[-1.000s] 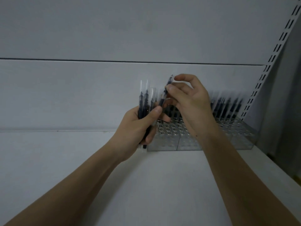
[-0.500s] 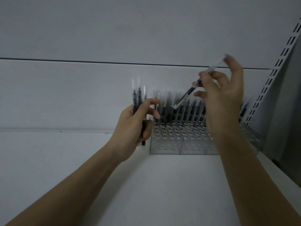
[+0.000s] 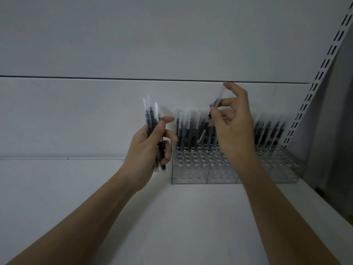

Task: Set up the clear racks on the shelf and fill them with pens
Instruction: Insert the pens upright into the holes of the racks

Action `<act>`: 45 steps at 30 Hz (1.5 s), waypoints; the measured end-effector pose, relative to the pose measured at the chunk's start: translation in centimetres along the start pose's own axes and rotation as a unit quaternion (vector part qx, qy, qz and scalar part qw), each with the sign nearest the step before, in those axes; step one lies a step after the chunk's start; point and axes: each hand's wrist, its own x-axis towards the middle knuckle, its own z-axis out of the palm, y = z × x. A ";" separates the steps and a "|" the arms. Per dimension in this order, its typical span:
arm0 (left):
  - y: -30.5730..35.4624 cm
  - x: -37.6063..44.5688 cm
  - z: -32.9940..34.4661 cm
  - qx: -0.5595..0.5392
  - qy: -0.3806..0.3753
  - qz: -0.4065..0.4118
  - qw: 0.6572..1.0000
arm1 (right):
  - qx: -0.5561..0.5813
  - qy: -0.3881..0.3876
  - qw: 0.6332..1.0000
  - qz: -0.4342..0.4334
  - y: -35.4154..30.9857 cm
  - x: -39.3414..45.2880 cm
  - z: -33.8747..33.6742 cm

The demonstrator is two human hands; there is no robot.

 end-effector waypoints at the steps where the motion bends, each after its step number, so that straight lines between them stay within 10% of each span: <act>1: 0.0 0.0 0.0 0.002 -0.001 0.000 1.000 | -0.005 -0.005 1.000 -0.003 0.1 -0.1 0.0; 15: 0.2 -0.1 0.1 0.009 -0.017 -0.001 1.000 | -0.175 -0.160 0.971 0.000 0.5 -0.2 0.1; 22: 0.5 -0.5 0.4 0.008 -0.044 -0.015 0.999 | -0.212 -0.081 0.973 -0.041 0.1 -0.1 0.1; 26: 0.5 -0.8 0.7 0.020 -0.090 -0.032 0.995 | -0.084 -0.034 0.996 -0.024 -1.4 -0.1 0.0; 34: 0.6 -1.1 1.1 0.049 -0.140 -0.047 0.988 | 0.084 -0.179 0.979 0.053 -2.8 -1.1 1.2; 45: 0.2 -1.0 1.1 0.068 -0.142 -0.057 0.986 | 0.152 -0.065 0.982 0.092 -3.0 -0.3 0.2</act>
